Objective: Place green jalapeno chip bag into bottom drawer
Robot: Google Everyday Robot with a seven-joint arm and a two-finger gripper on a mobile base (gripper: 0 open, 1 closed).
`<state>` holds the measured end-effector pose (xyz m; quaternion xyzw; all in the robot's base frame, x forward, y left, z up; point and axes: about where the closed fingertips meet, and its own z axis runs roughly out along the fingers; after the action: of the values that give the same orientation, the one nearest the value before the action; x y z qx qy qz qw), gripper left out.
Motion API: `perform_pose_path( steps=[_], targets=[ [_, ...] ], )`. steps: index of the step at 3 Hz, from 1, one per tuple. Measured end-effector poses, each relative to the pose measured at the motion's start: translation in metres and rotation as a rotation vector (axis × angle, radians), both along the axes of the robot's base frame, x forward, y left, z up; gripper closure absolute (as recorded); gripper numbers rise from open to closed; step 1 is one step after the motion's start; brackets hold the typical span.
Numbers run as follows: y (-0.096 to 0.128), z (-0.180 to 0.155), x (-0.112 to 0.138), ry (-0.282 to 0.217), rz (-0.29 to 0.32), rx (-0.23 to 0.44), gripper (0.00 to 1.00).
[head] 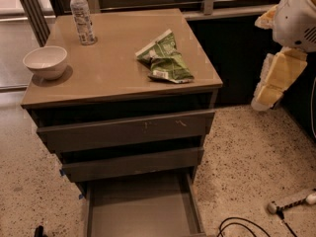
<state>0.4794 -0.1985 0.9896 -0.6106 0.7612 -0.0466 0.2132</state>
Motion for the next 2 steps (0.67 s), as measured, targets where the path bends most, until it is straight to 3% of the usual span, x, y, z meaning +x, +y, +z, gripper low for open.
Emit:
perform_pose_path(
  steps=[2],
  targets=[
    [0.049,0.020,0.117,-0.097,0.067,0.180,0.00]
  ],
)
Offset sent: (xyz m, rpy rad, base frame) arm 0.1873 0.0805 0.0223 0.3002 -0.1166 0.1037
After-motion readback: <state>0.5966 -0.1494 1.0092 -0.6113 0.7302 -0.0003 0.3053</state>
